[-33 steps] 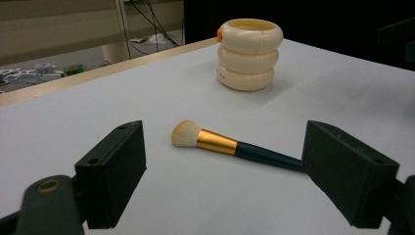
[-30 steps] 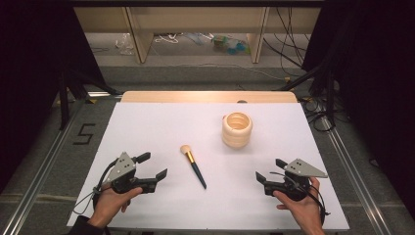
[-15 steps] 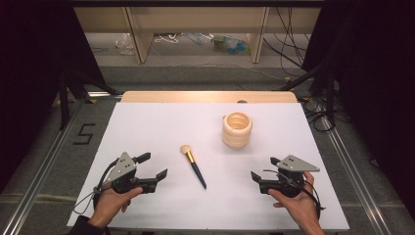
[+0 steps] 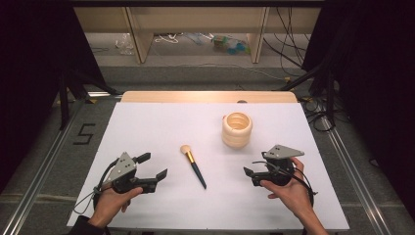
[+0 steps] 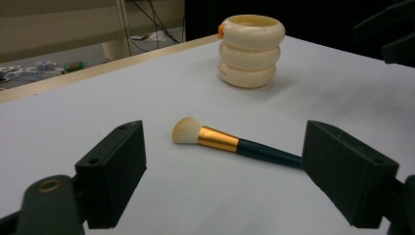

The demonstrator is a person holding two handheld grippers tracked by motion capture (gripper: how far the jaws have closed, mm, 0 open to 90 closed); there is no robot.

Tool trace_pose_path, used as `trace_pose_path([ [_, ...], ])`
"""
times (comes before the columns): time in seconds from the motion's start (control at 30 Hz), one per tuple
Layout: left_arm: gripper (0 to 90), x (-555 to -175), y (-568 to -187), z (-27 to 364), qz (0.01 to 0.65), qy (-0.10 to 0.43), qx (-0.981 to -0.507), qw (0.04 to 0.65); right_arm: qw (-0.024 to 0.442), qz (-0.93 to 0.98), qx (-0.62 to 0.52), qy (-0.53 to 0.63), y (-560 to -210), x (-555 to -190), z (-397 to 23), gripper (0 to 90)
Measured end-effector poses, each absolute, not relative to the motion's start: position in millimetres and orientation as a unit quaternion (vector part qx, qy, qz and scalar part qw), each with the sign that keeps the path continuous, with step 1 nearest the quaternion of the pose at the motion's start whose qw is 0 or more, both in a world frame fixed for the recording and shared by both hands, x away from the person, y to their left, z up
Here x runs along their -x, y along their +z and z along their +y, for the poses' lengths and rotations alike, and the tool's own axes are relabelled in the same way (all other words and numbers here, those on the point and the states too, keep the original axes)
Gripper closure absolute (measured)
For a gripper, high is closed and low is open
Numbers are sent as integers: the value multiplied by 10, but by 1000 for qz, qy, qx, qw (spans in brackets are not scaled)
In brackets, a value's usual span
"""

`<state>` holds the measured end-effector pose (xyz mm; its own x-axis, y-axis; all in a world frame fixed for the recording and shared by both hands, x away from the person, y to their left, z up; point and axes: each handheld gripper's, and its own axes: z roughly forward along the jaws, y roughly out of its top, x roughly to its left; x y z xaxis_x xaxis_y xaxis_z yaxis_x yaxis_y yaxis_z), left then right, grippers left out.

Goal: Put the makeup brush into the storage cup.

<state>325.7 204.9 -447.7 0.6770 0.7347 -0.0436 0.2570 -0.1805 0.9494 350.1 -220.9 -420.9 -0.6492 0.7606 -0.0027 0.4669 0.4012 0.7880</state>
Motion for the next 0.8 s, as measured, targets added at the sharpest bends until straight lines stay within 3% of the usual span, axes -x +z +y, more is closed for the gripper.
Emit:
trace_pose_path([
  [0.6,168,-3262,-4478,2063,337,220,-735,546,124,878,-295,357,-4104,-3885,-1333,214],
  [0.8,167,-3256,-4474,2061,338,221,-735,544,128,882,-284,352,-4117,-3962,-1164,221],
])
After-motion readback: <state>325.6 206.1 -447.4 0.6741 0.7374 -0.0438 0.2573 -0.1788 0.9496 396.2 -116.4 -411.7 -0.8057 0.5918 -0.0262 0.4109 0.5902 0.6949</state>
